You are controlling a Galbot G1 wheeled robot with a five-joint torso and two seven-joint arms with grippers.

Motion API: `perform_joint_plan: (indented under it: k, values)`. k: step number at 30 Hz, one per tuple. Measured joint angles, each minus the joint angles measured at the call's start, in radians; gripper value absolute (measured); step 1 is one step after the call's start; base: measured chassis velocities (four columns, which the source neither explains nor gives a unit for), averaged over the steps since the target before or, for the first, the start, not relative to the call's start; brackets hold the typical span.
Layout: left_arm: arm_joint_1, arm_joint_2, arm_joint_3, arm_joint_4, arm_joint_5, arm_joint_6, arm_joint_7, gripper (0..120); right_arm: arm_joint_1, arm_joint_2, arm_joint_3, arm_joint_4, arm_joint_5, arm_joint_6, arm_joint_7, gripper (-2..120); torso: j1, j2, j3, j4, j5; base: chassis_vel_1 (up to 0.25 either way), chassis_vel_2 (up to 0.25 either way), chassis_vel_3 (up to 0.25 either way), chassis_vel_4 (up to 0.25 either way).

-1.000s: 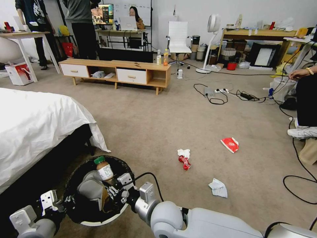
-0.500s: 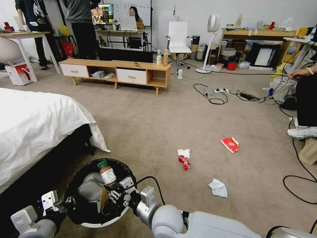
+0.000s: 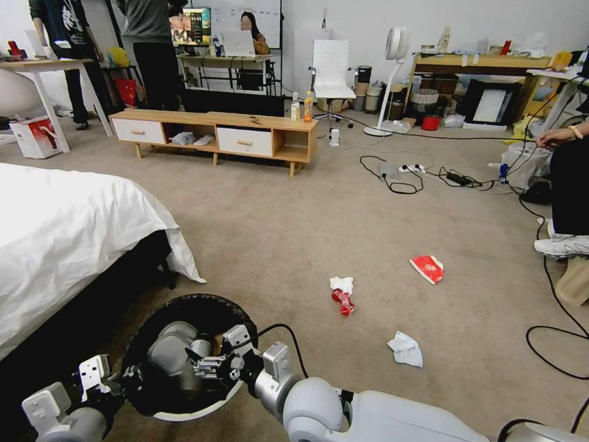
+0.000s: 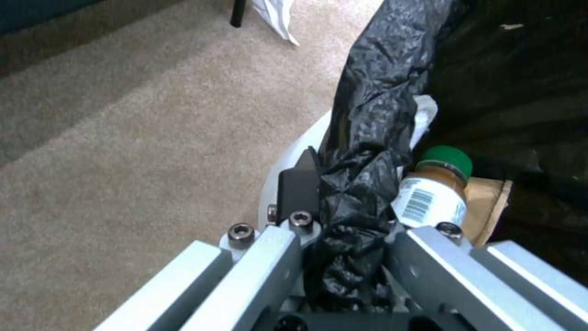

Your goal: Pick up the trash bin and place the garbage on the floor into it.

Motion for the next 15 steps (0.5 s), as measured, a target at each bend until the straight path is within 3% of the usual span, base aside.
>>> perform_joint_plan:
  k: [11,12,13,14,15]
  values:
    - [0.003,0.001,-0.001,-0.003,0.000,0.000,0.003,1,0.007,-0.042,0.078,0.080,0.008,-0.007,0.008,100,0.000,0.000,0.000,-0.0006,0.0000,0.000,0.000,0.000,0.000]
    - [0.007,0.005,-0.020,0.005,0.015,-0.002,-0.012,1,0.018,-0.063,0.130,0.099,0.017,-0.011,0.027,100,0.000,0.000,0.000,0.0017,-0.0001,0.000,0.000,0.000,0.000]
    - [0.006,0.006,-0.019,0.005,0.015,-0.002,-0.012,1,0.018,-0.066,0.144,0.126,0.026,-0.015,0.024,100,0.000,0.000,0.000,-0.0008,0.0010,0.000,0.000,0.000,0.000]
    - [0.006,0.006,-0.019,0.005,0.015,-0.002,-0.012,1,0.018,-0.066,0.144,0.126,0.026,-0.015,0.024,100,0.000,0.000,0.000,-0.0008,0.0010,0.000,0.000,0.000,0.000]
    - [0.008,0.006,-0.017,0.005,0.009,-0.002,-0.004,1,0.028,-0.076,0.185,0.150,0.037,-0.018,0.026,100,0.000,0.000,0.000,0.0008,-0.0009,0.000,0.000,0.000,0.000]
